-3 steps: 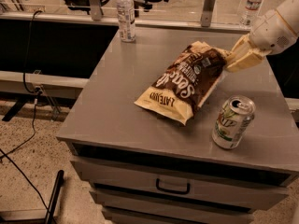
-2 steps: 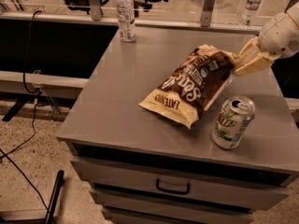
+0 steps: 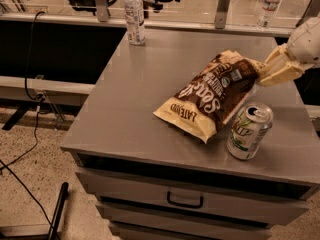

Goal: Move brown chip bag near 7up can

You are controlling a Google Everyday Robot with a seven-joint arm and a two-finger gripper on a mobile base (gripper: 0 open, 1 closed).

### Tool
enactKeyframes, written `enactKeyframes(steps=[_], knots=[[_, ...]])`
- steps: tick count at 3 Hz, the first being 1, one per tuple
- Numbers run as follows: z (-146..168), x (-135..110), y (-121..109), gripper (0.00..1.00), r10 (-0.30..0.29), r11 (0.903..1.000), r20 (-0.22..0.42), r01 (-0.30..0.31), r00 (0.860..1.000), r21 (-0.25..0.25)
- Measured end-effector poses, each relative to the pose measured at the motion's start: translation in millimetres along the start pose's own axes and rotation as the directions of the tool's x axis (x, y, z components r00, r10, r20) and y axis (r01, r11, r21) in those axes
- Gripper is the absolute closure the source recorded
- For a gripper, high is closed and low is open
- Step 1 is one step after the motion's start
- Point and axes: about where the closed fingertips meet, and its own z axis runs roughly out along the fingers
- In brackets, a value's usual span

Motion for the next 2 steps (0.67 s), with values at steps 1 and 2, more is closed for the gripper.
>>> enactKeyframes(steps=[1, 2], knots=[[3.5, -0.8, -8.4, 0.63, 0.0, 0.9997, 0.004, 0.0, 1.0, 0.023], [6.1, -1.3, -14.2, 0.39, 0.0, 0.9992, 0.007, 0.0, 1.0, 0.04]])
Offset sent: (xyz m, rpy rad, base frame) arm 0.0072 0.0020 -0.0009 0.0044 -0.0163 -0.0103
